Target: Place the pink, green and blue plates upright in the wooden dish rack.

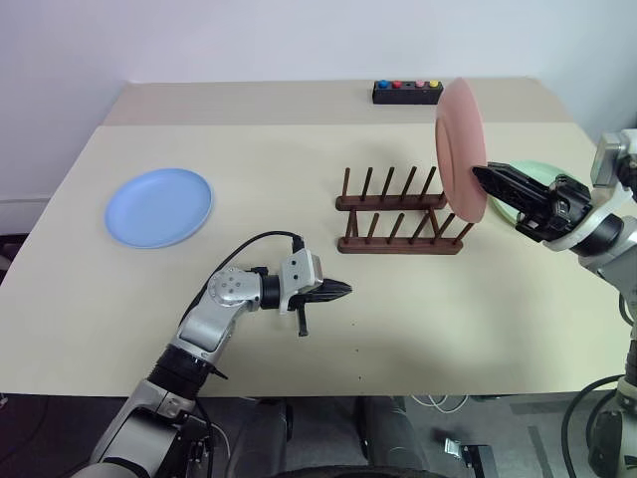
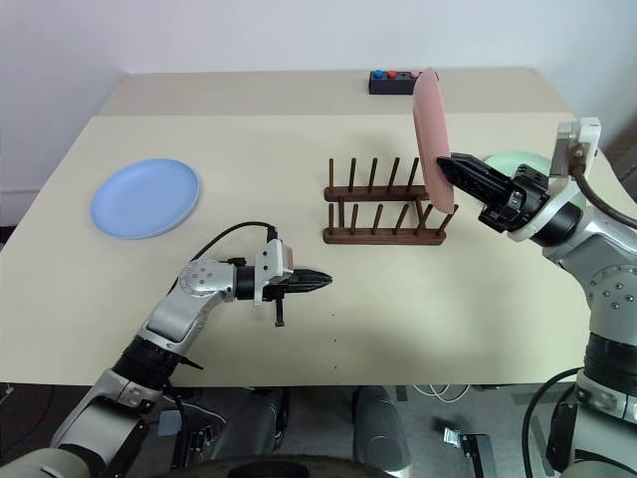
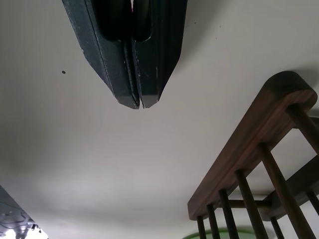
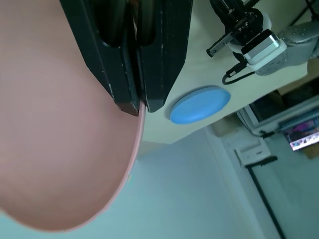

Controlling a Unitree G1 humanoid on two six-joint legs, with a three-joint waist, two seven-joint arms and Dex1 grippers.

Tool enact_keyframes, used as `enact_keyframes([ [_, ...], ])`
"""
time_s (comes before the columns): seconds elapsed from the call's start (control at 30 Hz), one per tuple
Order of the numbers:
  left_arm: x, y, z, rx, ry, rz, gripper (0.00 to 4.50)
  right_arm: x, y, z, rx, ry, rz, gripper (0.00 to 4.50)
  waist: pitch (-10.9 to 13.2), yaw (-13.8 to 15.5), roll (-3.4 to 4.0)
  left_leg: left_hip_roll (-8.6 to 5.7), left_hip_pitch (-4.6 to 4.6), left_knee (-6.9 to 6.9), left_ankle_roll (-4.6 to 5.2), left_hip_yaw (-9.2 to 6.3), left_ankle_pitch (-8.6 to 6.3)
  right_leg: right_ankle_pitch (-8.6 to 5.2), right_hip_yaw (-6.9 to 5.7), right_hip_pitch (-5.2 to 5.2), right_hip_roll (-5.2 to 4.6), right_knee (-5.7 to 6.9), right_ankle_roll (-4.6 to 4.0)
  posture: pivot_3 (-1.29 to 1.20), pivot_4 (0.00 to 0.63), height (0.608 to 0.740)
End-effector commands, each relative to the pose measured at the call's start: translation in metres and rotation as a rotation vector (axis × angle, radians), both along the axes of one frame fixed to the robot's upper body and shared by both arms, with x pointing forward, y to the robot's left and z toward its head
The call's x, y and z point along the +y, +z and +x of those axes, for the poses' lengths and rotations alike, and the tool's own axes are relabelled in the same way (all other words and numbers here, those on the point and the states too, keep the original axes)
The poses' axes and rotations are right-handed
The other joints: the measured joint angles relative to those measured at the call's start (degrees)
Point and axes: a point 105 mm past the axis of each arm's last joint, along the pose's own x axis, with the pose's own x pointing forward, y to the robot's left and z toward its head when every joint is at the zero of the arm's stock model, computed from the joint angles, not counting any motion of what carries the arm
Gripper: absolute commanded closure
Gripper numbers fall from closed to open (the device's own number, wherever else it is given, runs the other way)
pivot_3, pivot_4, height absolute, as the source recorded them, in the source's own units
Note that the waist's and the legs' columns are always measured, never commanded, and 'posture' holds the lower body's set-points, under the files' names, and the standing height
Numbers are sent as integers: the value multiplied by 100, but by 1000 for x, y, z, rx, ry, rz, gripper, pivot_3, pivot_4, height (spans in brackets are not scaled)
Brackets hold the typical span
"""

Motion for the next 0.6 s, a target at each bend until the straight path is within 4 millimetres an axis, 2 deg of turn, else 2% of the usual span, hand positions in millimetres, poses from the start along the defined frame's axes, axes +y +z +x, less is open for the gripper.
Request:
enact_keyframes([
  [0.03,-1,11,1,-41,-6,-15,4500,-8,10,3,-26,-19,61,4422,0,-2,0,0,0,0,0,0,0,0,0,0,0,0,0,0,150,740],
  [0.33,0,11,1,-42,-1,-11,4500,-13,5,6,17,-22,117,4422,0,-1,1,0,0,1,0,0,0,0,0,0,0,1,0,0,150,740],
  [0.43,0,11,1,-42,-4,-11,4500,-14,4,5,17,-29,119,3508,0,-1,1,0,0,0,0,0,0,0,0,0,0,1,0,0,150,740],
  [0.57,-1,10,1,-41,-9,-12,4500,-19,4,6,7,-73,97,1613,0,-1,1,0,0,0,0,0,0,0,0,0,0,1,0,0,150,740],
  [0.6,-2,10,1,-40,-11,-12,4500,-20,4,6,4,-86,91,1613,0,-2,1,0,0,0,0,0,0,0,0,0,0,1,0,0,150,740],
])
